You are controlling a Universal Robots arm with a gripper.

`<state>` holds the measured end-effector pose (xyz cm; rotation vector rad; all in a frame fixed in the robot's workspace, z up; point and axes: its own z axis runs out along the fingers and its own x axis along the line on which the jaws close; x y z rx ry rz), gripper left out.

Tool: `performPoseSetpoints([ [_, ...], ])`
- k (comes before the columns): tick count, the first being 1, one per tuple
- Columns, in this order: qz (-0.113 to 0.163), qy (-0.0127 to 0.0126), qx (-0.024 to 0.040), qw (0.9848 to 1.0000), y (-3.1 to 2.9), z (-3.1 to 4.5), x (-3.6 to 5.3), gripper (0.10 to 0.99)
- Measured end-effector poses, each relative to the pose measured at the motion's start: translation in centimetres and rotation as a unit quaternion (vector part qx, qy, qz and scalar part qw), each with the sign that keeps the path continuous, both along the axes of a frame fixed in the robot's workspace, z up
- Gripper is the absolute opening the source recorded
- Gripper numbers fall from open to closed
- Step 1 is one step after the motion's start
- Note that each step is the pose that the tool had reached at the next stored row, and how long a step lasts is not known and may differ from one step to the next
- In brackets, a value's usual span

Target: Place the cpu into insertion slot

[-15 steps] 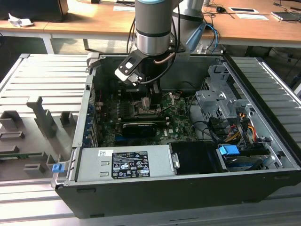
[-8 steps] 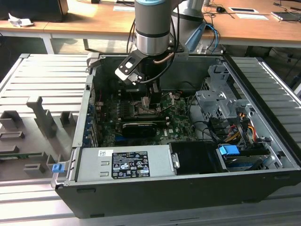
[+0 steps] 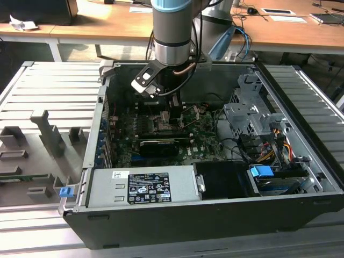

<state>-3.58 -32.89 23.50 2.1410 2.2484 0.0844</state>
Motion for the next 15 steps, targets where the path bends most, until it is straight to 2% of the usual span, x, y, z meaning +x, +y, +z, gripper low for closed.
performPoseSetpoints([
  [5,-0.019,0.0001,-0.0001,0.9998,0.09,-0.31,-0.4,0.529],
  [7,-0.021,0.0,0.0,0.9998,0.46,-0.86,-0.46,0.529],
  [9,-0.021,0.0,0.0,0.9998,0.56,-1.7,-0.46,0.529],
  [12,-0.034,0.0,0.0,0.9994,0.64,-2.11,-0.48,0.529],
  [15,-0.034,0.0,0.0,0.9994,0.66,-2.59,-0.61,0.529],
])
